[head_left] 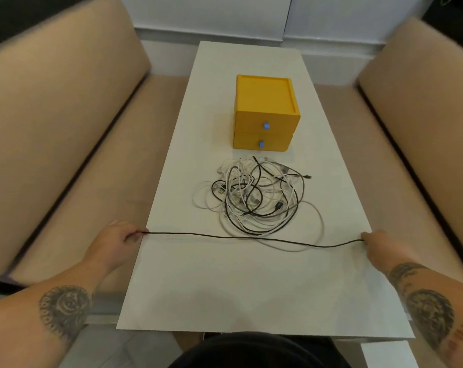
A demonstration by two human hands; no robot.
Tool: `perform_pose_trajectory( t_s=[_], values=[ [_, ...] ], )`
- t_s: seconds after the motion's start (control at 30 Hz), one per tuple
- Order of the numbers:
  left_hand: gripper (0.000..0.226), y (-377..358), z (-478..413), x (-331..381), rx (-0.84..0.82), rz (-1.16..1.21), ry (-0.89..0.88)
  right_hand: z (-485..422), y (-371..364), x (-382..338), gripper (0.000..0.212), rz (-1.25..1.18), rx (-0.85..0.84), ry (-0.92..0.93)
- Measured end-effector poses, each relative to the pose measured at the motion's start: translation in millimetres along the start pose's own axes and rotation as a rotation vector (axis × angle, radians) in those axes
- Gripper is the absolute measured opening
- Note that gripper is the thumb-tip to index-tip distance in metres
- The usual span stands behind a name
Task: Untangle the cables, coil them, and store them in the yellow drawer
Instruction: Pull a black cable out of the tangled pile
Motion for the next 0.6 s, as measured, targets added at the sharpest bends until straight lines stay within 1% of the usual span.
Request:
perform_pose_trajectory(
  t_s=[0.07,0.17,0.23,0.33,0.43,0.5,0.53,0.6],
  values=[
    [0.030,2,1,-3,-0.025,-0.007,0.009,2,-2,3,0.040,0.110,-0.011,0.011],
    [0.036,3,-1,1,-0.059,0.010,0.049,9,1,-5,0.032,0.246,-0.049,0.043],
    [0.040,1,-6,12,-0.078,-0.005,0.019,15,11,-14,0.030,0.306,-0.062,0.053],
    [0.031,-6,-17,32,-0.125,-0.017,-0.041,15,28,-29,0.033,0.310,-0.067,0.087],
    [0.018,-16,-28,62,-0.153,0.005,-0.096,15,46,-57,0.042,0.212,-0.027,0.175],
    [0.010,-31,-30,90,-0.226,0.005,-0.142,18,60,-85,0.046,0.086,0.018,0.244],
    [0.007,-40,-29,105,-0.279,-0.004,-0.169,19,66,-101,0.045,-0.004,0.055,0.284],
    [0.004,-59,-25,128,-0.382,-0.010,-0.220,22,68,-133,0.037,-0.193,0.088,0.389]
  ],
)
Point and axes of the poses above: each hand's wrist, its own z-axis away from the middle knuckle, its own y-axis out of the back of the hand, x = y × z, the point moved 10 cm from there along -z, towards the middle knuckle, and after that the axes turned 12 degrees about x, right-handed, at the moved point
